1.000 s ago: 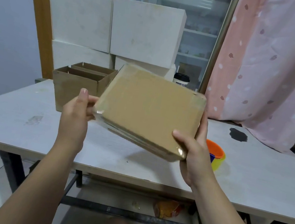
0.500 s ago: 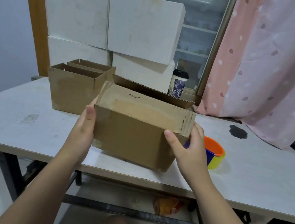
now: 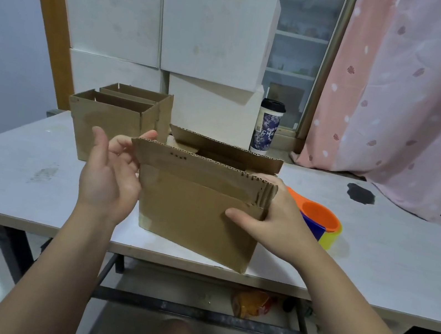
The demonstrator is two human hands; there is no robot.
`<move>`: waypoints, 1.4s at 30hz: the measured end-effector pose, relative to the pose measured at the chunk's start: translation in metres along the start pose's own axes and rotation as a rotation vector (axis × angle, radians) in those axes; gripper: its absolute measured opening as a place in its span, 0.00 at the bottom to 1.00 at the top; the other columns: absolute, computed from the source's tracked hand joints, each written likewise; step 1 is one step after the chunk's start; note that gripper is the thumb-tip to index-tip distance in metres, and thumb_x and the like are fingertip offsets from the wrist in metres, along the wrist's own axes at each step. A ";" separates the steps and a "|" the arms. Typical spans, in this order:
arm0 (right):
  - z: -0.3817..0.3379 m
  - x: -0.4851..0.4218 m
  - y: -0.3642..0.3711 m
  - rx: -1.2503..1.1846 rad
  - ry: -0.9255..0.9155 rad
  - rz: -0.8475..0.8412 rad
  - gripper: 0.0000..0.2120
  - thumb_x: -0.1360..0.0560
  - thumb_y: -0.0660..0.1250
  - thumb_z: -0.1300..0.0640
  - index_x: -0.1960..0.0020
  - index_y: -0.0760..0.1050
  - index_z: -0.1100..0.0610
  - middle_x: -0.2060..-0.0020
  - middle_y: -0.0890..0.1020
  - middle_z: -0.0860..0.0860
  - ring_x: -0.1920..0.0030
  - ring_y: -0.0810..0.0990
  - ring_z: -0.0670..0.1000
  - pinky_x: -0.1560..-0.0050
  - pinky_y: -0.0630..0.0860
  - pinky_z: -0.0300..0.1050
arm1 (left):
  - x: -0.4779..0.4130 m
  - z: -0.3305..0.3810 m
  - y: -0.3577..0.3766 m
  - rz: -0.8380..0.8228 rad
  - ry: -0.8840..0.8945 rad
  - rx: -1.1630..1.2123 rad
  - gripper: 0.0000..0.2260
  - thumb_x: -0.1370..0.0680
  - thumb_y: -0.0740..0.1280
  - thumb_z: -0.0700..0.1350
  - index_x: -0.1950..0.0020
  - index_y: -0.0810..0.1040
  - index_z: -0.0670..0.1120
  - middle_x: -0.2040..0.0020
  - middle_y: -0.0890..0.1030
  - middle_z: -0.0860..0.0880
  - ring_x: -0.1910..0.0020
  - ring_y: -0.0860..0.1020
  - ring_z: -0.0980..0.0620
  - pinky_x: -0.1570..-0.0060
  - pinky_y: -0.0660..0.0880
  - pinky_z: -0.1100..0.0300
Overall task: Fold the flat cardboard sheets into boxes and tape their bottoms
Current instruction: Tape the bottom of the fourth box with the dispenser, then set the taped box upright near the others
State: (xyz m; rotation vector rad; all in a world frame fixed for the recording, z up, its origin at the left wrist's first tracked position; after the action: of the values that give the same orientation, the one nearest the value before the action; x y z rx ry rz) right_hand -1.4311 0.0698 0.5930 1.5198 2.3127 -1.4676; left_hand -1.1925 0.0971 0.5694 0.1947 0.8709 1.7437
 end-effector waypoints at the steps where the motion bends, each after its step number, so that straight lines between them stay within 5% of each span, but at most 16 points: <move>1: -0.002 -0.002 0.000 0.037 -0.018 -0.005 0.13 0.29 0.73 0.48 0.50 0.74 0.35 0.51 0.71 0.27 0.41 0.67 0.40 0.39 0.67 0.44 | -0.002 0.000 0.001 -0.006 -0.022 0.009 0.24 0.20 0.50 0.61 0.66 0.74 0.49 0.43 0.81 0.45 0.44 0.79 0.50 0.49 0.74 0.55; 4: 0.000 -0.006 -0.002 0.102 -0.033 -0.023 0.17 0.29 0.73 0.47 0.43 0.76 0.48 0.48 0.73 0.35 0.42 0.68 0.39 0.41 0.66 0.36 | -0.009 0.007 0.006 -0.047 -0.066 -0.086 0.22 0.19 0.55 0.55 0.71 0.72 0.50 0.48 0.83 0.45 0.45 0.80 0.49 0.51 0.76 0.52; 7: 0.006 -0.006 -0.004 0.058 0.009 -0.019 0.20 0.31 0.74 0.48 0.42 0.74 0.51 0.48 0.73 0.39 0.43 0.70 0.40 0.45 0.66 0.29 | -0.014 0.022 0.017 -0.110 -0.027 -0.456 0.19 0.19 0.57 0.45 0.69 0.75 0.48 0.51 0.84 0.44 0.53 0.80 0.48 0.59 0.77 0.55; 12: -0.001 -0.005 -0.005 -0.004 -0.053 -0.026 0.22 0.31 0.76 0.50 0.45 0.68 0.38 0.47 0.70 0.35 0.42 0.69 0.37 0.45 0.64 0.26 | -0.011 0.054 0.048 -0.209 0.152 -0.914 0.09 0.20 0.60 0.41 0.56 0.79 0.47 0.53 0.84 0.49 0.56 0.82 0.52 0.56 0.77 0.61; 16: -0.008 -0.005 -0.008 0.090 -0.152 0.009 0.26 0.32 0.76 0.46 0.42 0.64 0.37 0.44 0.68 0.40 0.38 0.65 0.43 0.38 0.63 0.32 | 0.005 0.058 0.082 -0.350 0.339 -1.392 0.15 0.22 0.57 0.57 0.50 0.81 0.55 0.55 0.82 0.59 0.53 0.79 0.61 0.55 0.75 0.60; 19: -0.007 -0.003 -0.011 0.101 -0.177 0.085 0.30 0.34 0.76 0.44 0.40 0.62 0.40 0.43 0.65 0.40 0.38 0.64 0.44 0.39 0.60 0.28 | 0.015 0.044 0.101 -0.498 0.308 -1.753 0.38 0.31 0.45 0.74 0.51 0.81 0.47 0.53 0.82 0.50 0.55 0.78 0.52 0.56 0.76 0.47; 21: -0.005 0.000 -0.013 0.096 -0.192 0.133 0.31 0.35 0.76 0.44 0.39 0.61 0.41 0.43 0.63 0.41 0.37 0.63 0.44 0.38 0.59 0.28 | 0.018 0.036 0.104 -0.562 0.256 -1.913 0.45 0.39 0.39 0.79 0.51 0.81 0.50 0.44 0.79 0.54 0.51 0.76 0.55 0.52 0.76 0.48; 25: -0.003 0.005 -0.017 0.101 -0.198 0.187 0.37 0.36 0.78 0.45 0.35 0.60 0.41 0.40 0.62 0.44 0.36 0.62 0.47 0.36 0.57 0.28 | 0.016 0.029 0.096 -0.602 -0.014 -2.020 0.39 0.43 0.47 0.82 0.52 0.78 0.58 0.34 0.74 0.55 0.41 0.74 0.53 0.47 0.72 0.55; 29: -0.003 0.008 -0.021 0.121 -0.211 0.261 0.37 0.38 0.80 0.48 0.38 0.62 0.45 0.40 0.65 0.48 0.38 0.65 0.51 0.36 0.62 0.35 | 0.010 0.027 0.083 -0.601 -0.296 -2.225 0.48 0.44 0.53 0.77 0.30 0.69 0.52 0.39 0.77 0.50 0.44 0.74 0.50 0.50 0.70 0.59; 32: -0.002 0.009 -0.021 0.100 -0.198 0.271 0.35 0.38 0.78 0.47 0.40 0.61 0.45 0.41 0.65 0.47 0.39 0.66 0.51 0.38 0.64 0.39 | 0.004 0.029 0.083 -0.596 -0.270 -2.265 0.38 0.34 0.59 0.74 0.30 0.69 0.53 0.40 0.77 0.51 0.46 0.74 0.51 0.52 0.70 0.59; 36: -0.002 0.011 -0.024 0.066 -0.198 0.308 0.33 0.37 0.77 0.47 0.40 0.61 0.45 0.42 0.65 0.46 0.41 0.68 0.49 0.39 0.66 0.37 | 0.000 0.030 0.081 -0.532 -0.182 -2.098 0.21 0.32 0.59 0.72 0.48 0.72 0.60 0.57 0.80 0.55 0.59 0.75 0.57 0.63 0.70 0.60; 42: 0.013 0.021 -0.033 -0.091 -0.069 0.470 0.30 0.37 0.78 0.47 0.45 0.61 0.41 0.43 0.70 0.42 0.40 0.71 0.42 0.41 0.71 0.38 | -0.004 0.049 0.061 -0.235 0.058 -1.861 0.22 0.33 0.62 0.69 0.49 0.68 0.55 0.62 0.76 0.55 0.64 0.75 0.56 0.69 0.69 0.60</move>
State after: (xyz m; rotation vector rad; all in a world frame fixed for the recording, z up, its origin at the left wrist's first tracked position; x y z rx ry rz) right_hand -1.4719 0.0728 0.5981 1.7899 1.7847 -1.2480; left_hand -1.2111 0.1094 0.6446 -1.1143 -0.8624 1.6681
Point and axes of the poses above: each hand's wrist, its own x-axis away from the middle knuckle, its own y-axis out of the palm, z = x × y, the point moved 8 cm from there along -x, towards the middle knuckle
